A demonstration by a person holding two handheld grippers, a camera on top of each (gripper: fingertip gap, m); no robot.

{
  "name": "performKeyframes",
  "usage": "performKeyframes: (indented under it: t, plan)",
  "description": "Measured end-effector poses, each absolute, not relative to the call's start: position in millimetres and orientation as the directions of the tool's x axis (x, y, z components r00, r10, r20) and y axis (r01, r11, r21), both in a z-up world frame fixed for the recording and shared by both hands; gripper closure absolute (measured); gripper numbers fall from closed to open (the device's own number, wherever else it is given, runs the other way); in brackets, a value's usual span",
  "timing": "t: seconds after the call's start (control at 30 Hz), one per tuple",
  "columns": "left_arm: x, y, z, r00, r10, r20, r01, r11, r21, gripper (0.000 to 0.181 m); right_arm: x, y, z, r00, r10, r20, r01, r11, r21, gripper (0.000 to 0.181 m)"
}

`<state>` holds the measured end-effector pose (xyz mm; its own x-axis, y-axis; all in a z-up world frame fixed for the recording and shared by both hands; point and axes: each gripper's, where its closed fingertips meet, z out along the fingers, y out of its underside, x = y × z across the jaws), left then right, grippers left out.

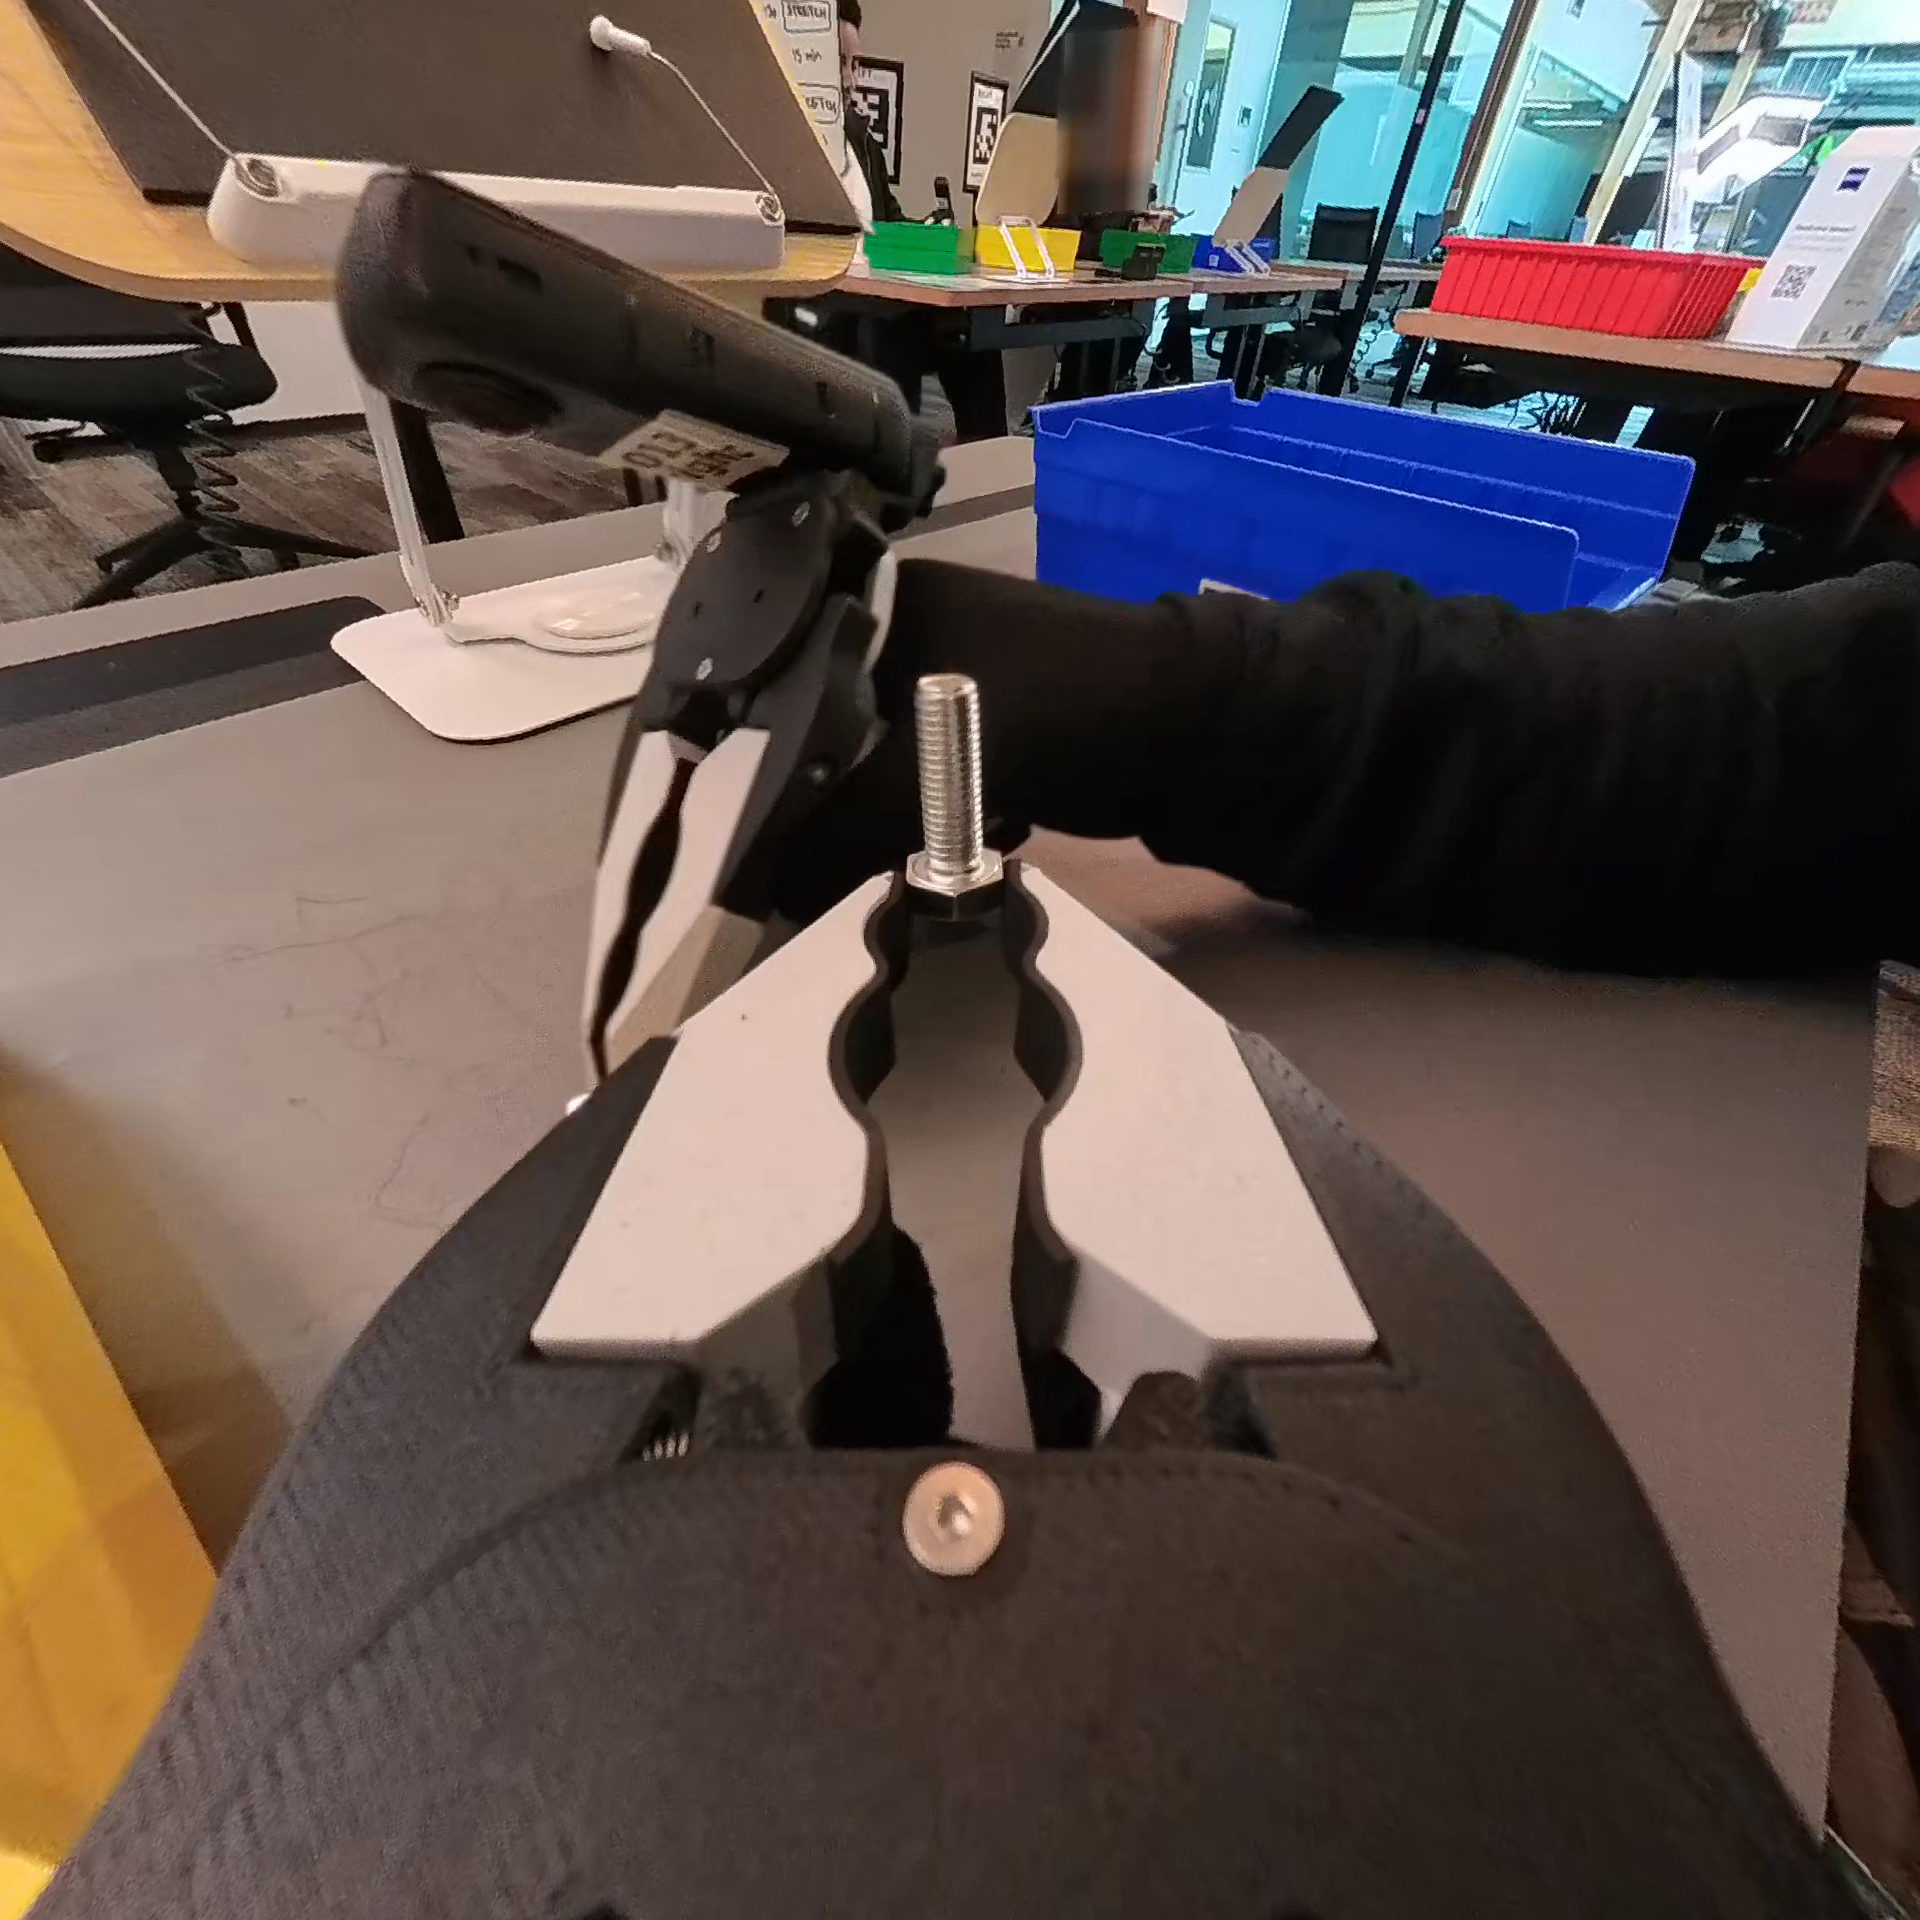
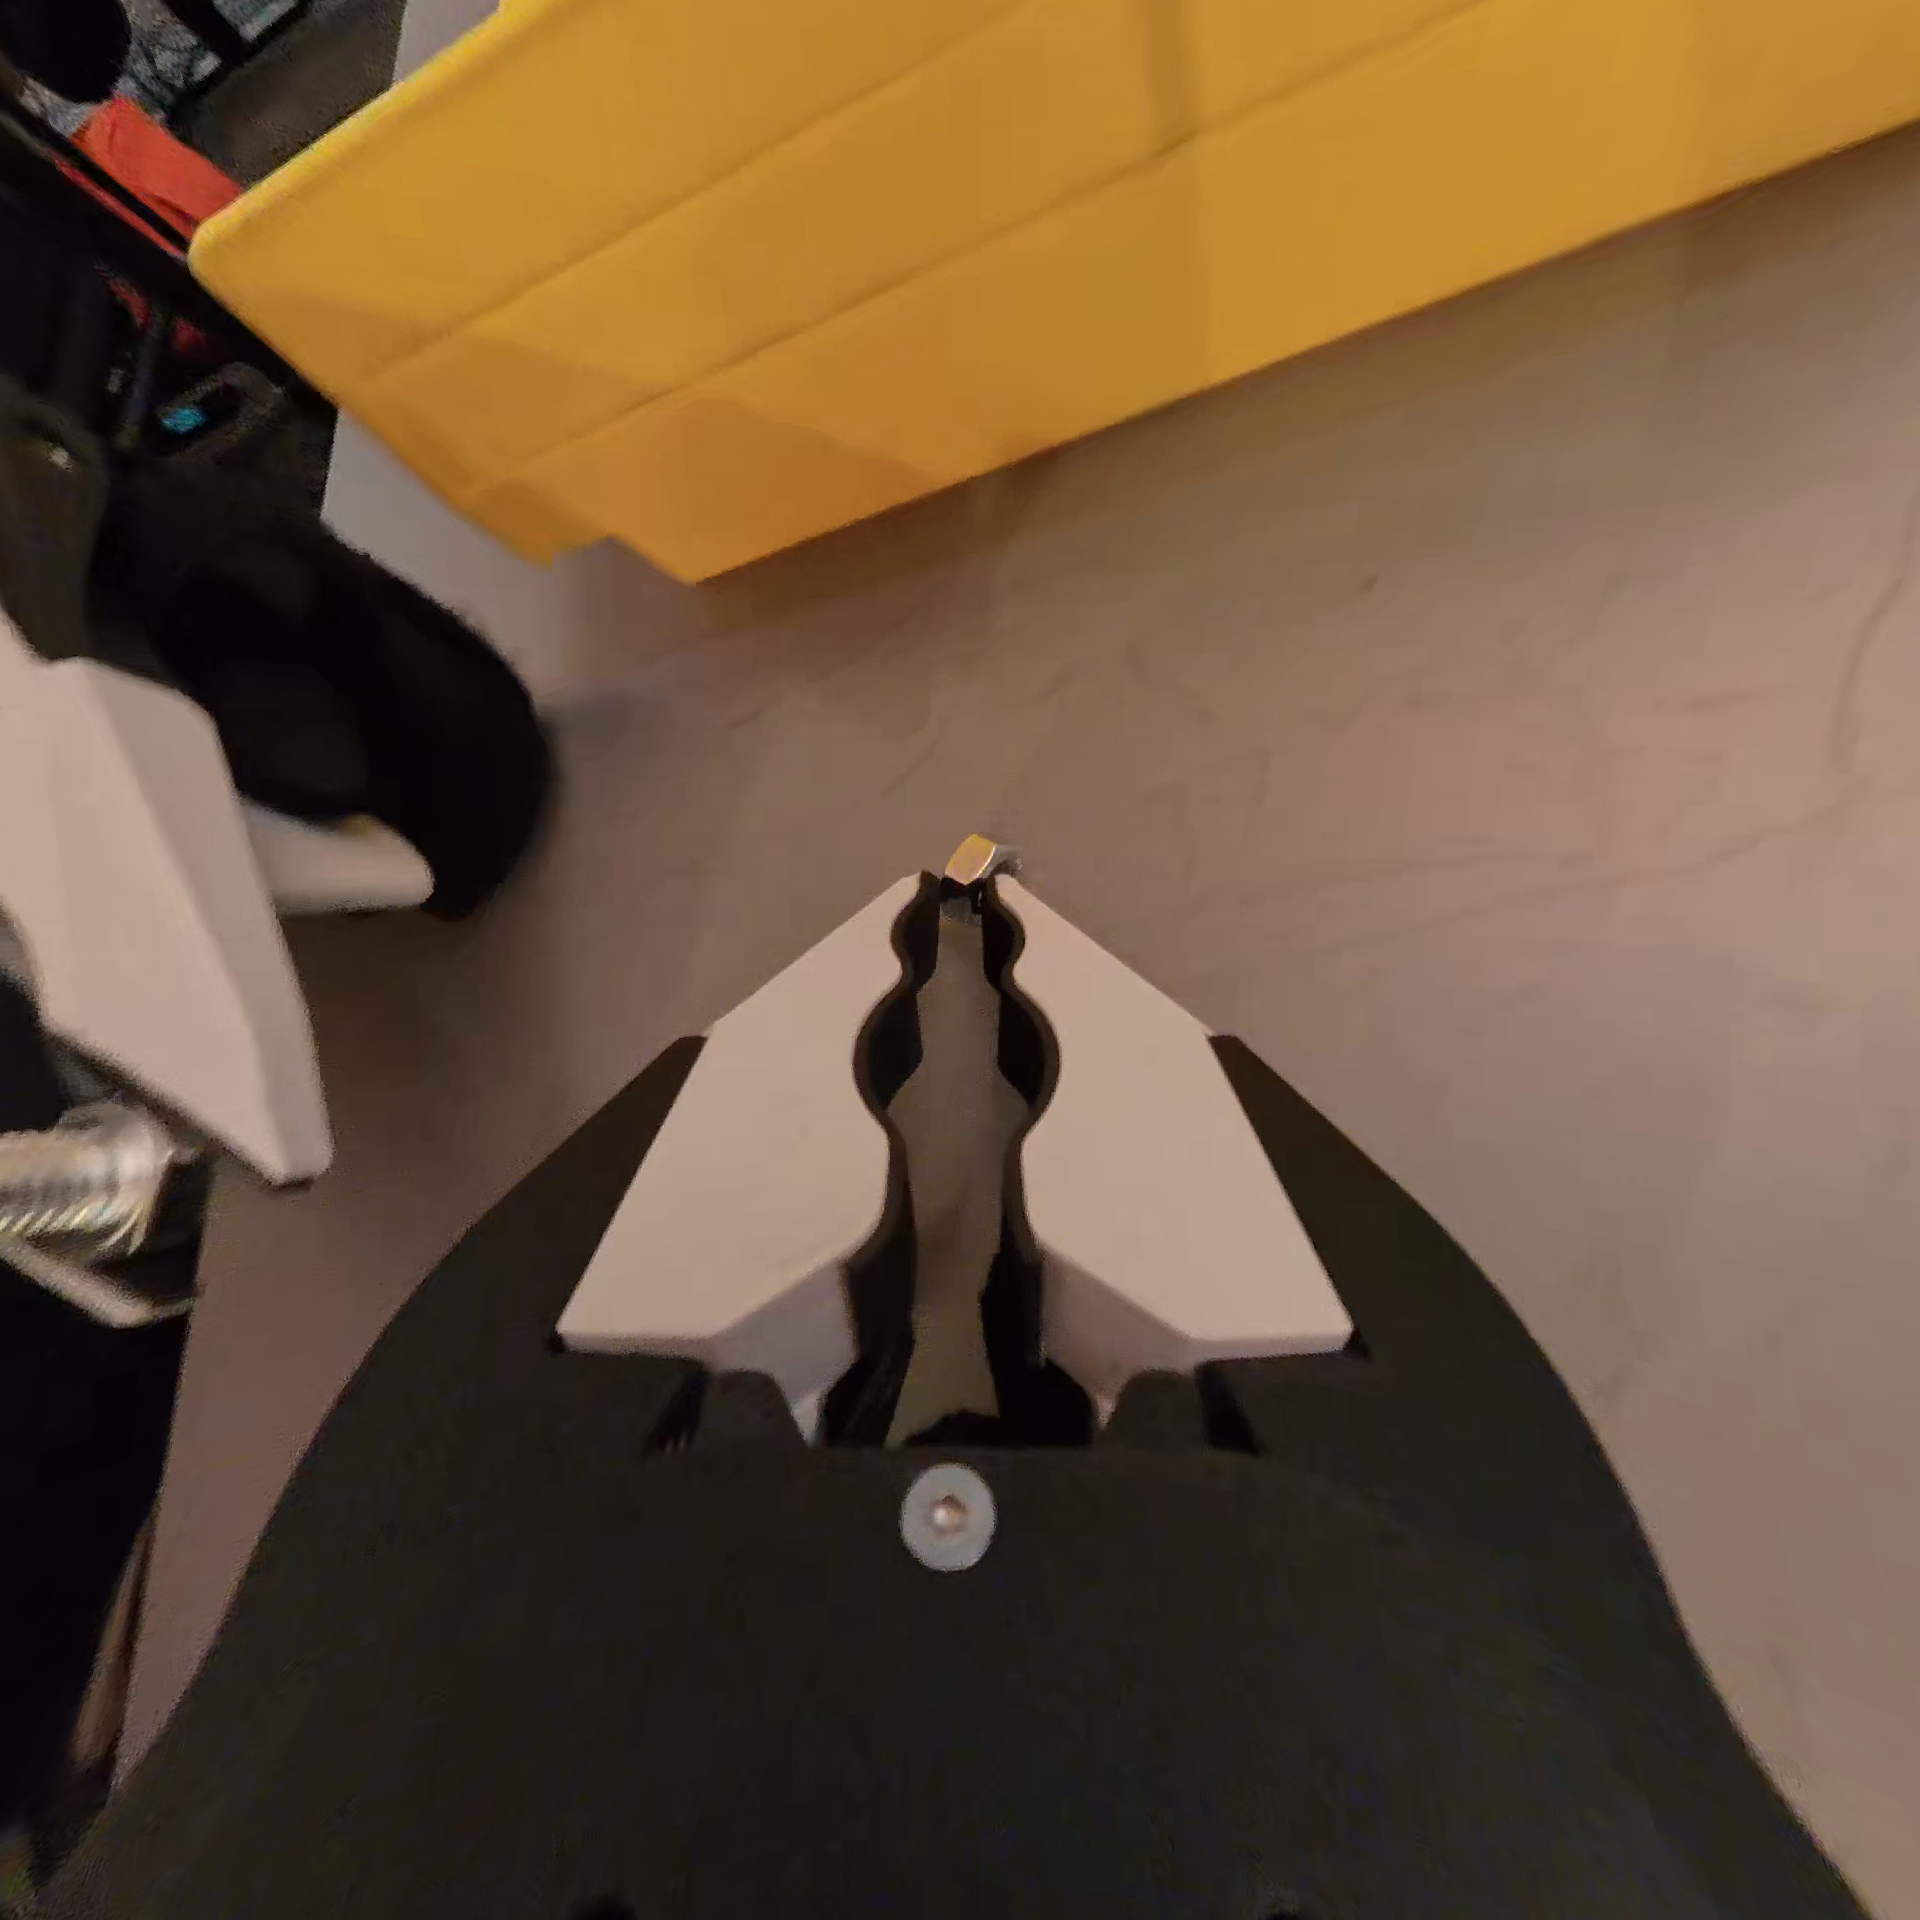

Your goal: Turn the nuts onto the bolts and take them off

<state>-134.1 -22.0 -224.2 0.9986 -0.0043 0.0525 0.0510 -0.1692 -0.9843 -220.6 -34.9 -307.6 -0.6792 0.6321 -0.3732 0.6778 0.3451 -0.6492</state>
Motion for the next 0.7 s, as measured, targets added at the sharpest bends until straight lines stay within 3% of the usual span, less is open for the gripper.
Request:
performKeyframes:
  t: [0.3,0.37,0.63,0.7]
  plan:
    - [-133,-20,-227,0.999,-0.006,0.049,0.047,-0.185,-0.982,0.166,-209,2,-310,-0.547,0.693,-0.470,0.771,0.198,-0.605,0.174]
    - [-133,-20,-227,0.999,-0.006,0.048,0.046,-0.188,-0.981,0.166,-213,8,-310,-0.514,0.711,-0.480,0.778,0.152,-0.609,0.164]
    - [-133,-19,-228,0.999,-0.009,0.054,0.051,-0.192,-0.980,0.166,-215,26,-312,-0.483,0.759,-0.436,0.773,0.135,-0.620,0.167]
    - [-133,-19,-228,0.998,-0.010,0.055,0.052,-0.192,-0.980,0.166,-216,27,-310,-0.499,0.762,-0.413,0.753,0.146,-0.641,0.156]
